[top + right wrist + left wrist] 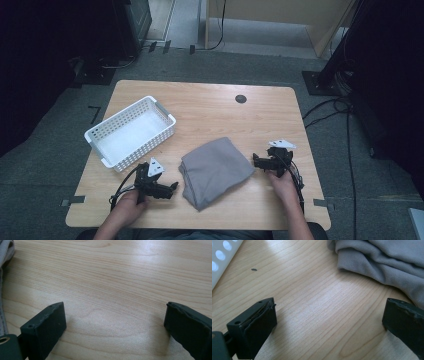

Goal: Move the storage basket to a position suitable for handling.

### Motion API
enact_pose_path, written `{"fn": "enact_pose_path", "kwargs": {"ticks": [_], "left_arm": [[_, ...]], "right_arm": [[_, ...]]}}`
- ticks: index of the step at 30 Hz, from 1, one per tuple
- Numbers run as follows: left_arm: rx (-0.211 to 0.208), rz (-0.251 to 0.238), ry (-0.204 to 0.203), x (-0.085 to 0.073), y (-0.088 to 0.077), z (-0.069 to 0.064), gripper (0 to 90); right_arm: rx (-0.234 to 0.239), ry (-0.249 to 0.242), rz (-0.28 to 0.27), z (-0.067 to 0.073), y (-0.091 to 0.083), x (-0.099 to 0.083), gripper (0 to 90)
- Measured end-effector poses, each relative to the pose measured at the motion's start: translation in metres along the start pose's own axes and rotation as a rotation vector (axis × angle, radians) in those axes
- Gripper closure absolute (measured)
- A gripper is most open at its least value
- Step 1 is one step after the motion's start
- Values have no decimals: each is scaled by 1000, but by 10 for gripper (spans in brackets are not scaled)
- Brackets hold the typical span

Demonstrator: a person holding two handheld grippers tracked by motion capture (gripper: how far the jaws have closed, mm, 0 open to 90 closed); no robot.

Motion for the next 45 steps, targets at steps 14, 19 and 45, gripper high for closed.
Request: {"fn": "enact_pose_path", "kwargs": {"ticks": [14, 19, 45], "left_arm": [[-1, 0, -1, 0, 0, 0, 0], [0, 0, -1, 0, 0, 0, 0], [0, -1, 0, 0, 0, 0, 0]], "right_arm": [[26, -26, 8, 2, 0, 0, 24], [28, -28, 8, 2, 0, 0, 25], [132, -13, 20, 19, -24, 16, 301]]}}
Point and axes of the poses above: each handheld gripper's, and its own axes: y roughly forward along the jaws, x roughly out of its top, z roughly to its left, the point moved 2 cm from there along y, roughly forward along the jaws, and after that the axes turned 7 degrees about x, right-handed, at the moved point
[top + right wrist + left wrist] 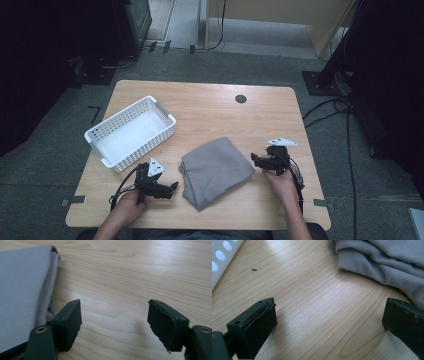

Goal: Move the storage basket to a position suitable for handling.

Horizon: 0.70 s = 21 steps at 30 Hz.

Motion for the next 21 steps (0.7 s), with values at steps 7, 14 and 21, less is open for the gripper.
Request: {"fn": "enact_pose_path", "kwargs": {"ticks": [7, 14, 21], "left_arm": [[0, 0, -1, 0, 0, 0, 0], [0, 1, 0, 0, 0, 0, 0], [0, 2, 0, 0, 0, 0, 0]], "right_arm": [[77, -47, 21, 17, -2, 19, 341], [113, -77, 36, 27, -1, 35, 367], [157, -95, 50, 38, 2, 53, 405]]}}
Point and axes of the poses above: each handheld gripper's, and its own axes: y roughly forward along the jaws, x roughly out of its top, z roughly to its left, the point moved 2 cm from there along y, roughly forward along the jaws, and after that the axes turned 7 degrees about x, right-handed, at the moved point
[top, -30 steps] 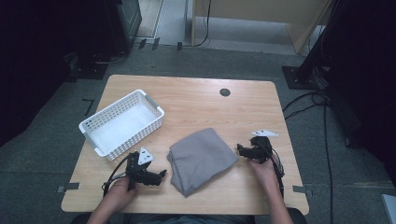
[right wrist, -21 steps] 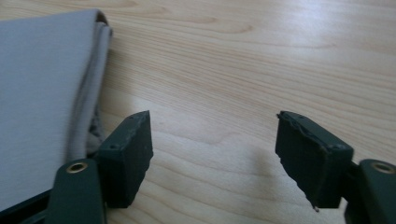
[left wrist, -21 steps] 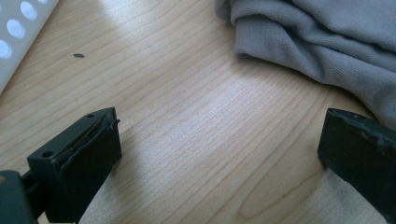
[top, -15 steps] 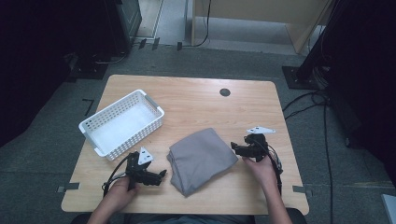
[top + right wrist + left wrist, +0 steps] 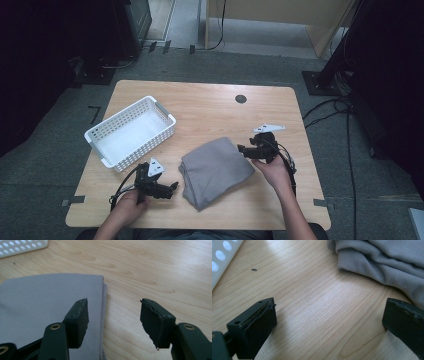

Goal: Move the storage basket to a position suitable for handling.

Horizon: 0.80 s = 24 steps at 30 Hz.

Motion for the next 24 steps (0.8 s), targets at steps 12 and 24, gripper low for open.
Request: {"fn": "enact_pose_path", "kwargs": {"ticks": [12, 24], "left_arm": [[0, 0, -1, 0, 0, 0, 0], [0, 0, 0, 0, 0, 0, 0]], "right_arm": [[64, -32, 44, 10, 21, 30, 422], [102, -77, 66, 24, 40, 57, 434]]}}
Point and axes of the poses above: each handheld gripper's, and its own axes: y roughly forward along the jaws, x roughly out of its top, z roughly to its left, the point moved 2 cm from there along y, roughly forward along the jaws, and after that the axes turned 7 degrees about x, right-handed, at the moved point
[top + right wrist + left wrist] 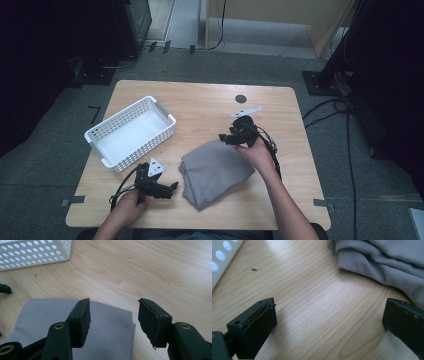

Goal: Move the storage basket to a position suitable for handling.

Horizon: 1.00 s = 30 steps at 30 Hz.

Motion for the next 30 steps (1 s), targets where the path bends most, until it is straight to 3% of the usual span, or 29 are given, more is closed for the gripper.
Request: {"fn": "enact_pose_path", "kwargs": {"ticks": [13, 30], "left_arm": [[0, -1, 0, 0, 0, 0, 0], [0, 0, -1, 0, 0, 0, 0]], "right_arm": [[41, -33, 8, 9, 23, 33, 463], [73, -99, 31, 29, 69, 85, 495]]}}
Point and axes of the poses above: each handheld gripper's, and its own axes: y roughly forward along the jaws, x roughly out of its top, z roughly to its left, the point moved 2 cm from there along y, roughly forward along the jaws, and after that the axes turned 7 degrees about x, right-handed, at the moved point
